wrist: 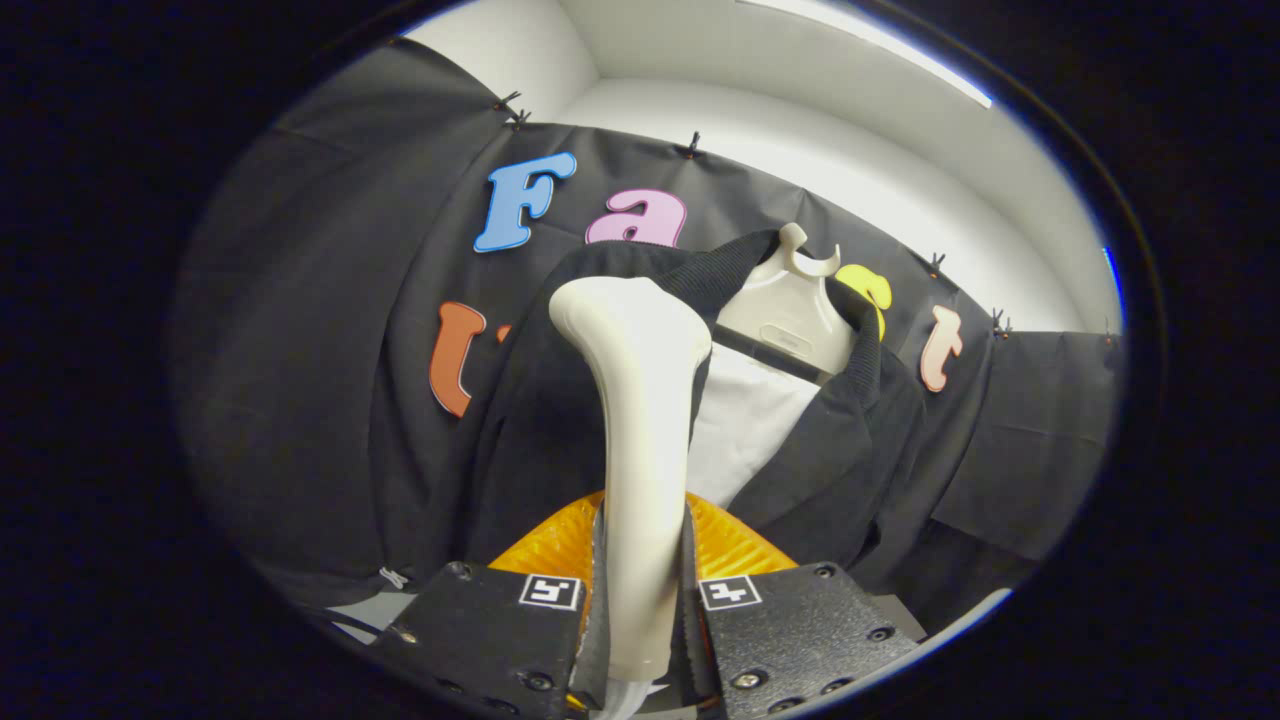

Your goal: Iron the clothes twice with a garment steamer, once on the left side and once on the right side.

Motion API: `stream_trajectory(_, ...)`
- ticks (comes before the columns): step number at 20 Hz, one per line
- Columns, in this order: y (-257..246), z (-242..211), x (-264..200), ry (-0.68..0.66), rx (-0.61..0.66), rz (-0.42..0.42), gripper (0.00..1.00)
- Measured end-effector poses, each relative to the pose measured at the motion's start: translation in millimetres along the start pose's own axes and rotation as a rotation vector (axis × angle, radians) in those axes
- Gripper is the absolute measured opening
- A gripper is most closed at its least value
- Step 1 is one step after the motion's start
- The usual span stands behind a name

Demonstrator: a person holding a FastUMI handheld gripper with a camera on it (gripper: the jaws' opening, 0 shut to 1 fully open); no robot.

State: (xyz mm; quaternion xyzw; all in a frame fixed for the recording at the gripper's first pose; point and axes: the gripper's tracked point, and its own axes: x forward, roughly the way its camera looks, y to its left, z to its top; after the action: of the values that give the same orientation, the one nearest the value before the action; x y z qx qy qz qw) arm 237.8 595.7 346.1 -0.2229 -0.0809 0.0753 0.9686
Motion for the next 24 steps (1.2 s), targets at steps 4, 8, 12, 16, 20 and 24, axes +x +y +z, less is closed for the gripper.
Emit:
stream_trajectory(4, 7, -23, -2, 0.027, -0.013, 0.013, 0.3)
stream_trajectory(8, 11, -43, -5, 0.052, -0.02, 0.017, 0.3)
stream_trajectory(12, 17, -66, -10, 0.075, -0.037, 0.025, 0.3)
stream_trajectory(16, 22, -94, -14, 0.107, -0.044, 0.037, 0.3)
stream_trajectory(20, 25, -116, -18, 0.133, -0.056, 0.042, 0.3)
stream_trajectory(24, 27, -137, -20, 0.156, -0.071, 0.037, 0.3)
